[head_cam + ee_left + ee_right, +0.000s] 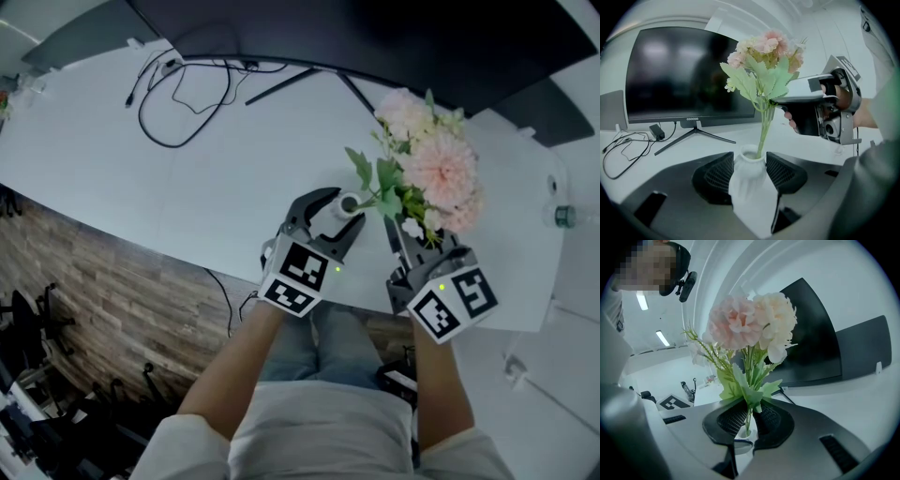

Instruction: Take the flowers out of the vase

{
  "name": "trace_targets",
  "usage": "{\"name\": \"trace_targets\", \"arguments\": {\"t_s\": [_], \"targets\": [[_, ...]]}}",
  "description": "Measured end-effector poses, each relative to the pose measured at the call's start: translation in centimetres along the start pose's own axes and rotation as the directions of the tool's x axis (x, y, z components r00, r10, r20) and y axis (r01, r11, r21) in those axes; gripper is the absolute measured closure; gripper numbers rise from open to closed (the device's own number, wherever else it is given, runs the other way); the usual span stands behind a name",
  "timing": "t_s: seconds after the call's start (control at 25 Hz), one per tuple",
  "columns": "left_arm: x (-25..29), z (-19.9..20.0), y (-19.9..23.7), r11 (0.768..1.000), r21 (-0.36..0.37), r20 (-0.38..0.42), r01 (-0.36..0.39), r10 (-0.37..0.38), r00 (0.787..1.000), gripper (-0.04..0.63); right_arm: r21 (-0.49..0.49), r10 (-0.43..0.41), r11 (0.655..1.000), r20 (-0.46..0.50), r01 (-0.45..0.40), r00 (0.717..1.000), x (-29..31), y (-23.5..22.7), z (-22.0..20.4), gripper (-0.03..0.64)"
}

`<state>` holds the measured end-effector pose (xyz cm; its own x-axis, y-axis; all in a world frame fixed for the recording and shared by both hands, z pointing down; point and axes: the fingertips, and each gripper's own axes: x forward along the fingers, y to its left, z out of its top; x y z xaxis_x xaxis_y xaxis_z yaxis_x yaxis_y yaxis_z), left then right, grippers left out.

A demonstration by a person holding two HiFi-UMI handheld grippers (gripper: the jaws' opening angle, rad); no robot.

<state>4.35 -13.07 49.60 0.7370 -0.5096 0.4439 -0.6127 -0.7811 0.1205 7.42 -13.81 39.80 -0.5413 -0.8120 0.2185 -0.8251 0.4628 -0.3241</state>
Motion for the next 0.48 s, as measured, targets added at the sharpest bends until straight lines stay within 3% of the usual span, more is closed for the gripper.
{"name": "trace_targets", "arguments": {"t_s": [0.48], "targets": [[0.0,0.2,-0.2,1.0,0.006,0.016,-0.003,0.003,1.0,0.376,0.004,-0.01,1.0,0.026,0.01,1.0,-1.3,-0.2,1.7,0.56]]}}
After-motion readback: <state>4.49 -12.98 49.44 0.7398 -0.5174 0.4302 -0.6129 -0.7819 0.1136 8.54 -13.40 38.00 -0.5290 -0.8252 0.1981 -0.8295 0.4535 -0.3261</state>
